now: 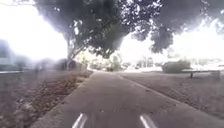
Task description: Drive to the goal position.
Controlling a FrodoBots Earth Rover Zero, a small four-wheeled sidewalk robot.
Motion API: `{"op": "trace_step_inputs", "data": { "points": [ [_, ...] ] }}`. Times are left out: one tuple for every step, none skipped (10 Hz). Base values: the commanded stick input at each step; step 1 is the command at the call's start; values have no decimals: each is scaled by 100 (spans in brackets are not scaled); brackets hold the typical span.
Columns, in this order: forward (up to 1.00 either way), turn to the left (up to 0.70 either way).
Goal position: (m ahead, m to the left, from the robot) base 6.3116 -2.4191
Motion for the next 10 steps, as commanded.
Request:
{"op": "trace_step_inputs", "data": {
  "points": [
    [70, -6],
    [70, -5],
    [70, -4],
    [70, 0],
    [70, 0],
    [70, 0],
    [70, 0],
    [70, 0],
    [70, 0],
    [70, 0]
  ]
}}
